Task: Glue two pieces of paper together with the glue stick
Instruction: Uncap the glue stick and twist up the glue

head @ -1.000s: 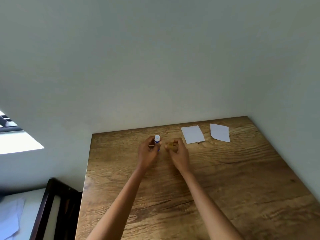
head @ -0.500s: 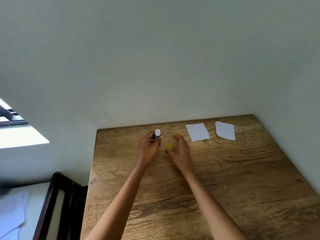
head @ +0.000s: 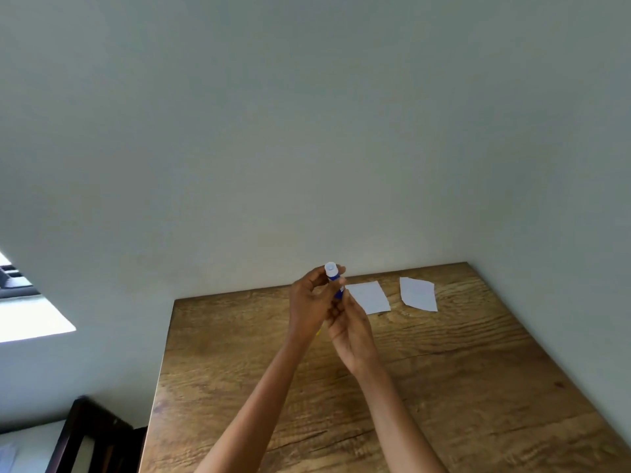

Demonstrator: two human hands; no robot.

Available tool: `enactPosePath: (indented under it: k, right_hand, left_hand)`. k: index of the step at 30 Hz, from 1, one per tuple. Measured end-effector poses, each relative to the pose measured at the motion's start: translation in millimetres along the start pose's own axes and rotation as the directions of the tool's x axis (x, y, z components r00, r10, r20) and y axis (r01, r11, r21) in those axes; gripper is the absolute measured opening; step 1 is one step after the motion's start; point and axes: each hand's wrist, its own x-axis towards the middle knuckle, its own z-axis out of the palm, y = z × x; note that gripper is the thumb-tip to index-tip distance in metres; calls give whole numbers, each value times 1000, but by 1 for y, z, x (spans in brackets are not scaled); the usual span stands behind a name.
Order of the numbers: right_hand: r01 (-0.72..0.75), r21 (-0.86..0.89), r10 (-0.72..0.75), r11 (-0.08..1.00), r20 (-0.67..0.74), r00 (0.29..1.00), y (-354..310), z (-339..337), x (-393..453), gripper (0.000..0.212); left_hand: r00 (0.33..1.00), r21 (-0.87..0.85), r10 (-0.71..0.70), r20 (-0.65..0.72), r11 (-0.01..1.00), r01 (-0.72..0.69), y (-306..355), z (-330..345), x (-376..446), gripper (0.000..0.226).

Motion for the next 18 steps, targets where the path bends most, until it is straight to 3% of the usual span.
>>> enactPosePath:
  k: [6,11,18]
  right_hand:
    - [-45,165,46,985,1,999,-6,-6,-4,29]
    - [-92,84,98,992,-65,993,-11,-10,-2,37]
    - [-80,173,86,982,-24,996,-16,-7,-4,32]
  left_hand:
    - [999,60,15,40,998,-18,1,11,-7,22]
    - [982,208,127,142,966,-155,-3,16,-9,40]
    - [987,202,134,91,968,-150,-5,21,-3,21]
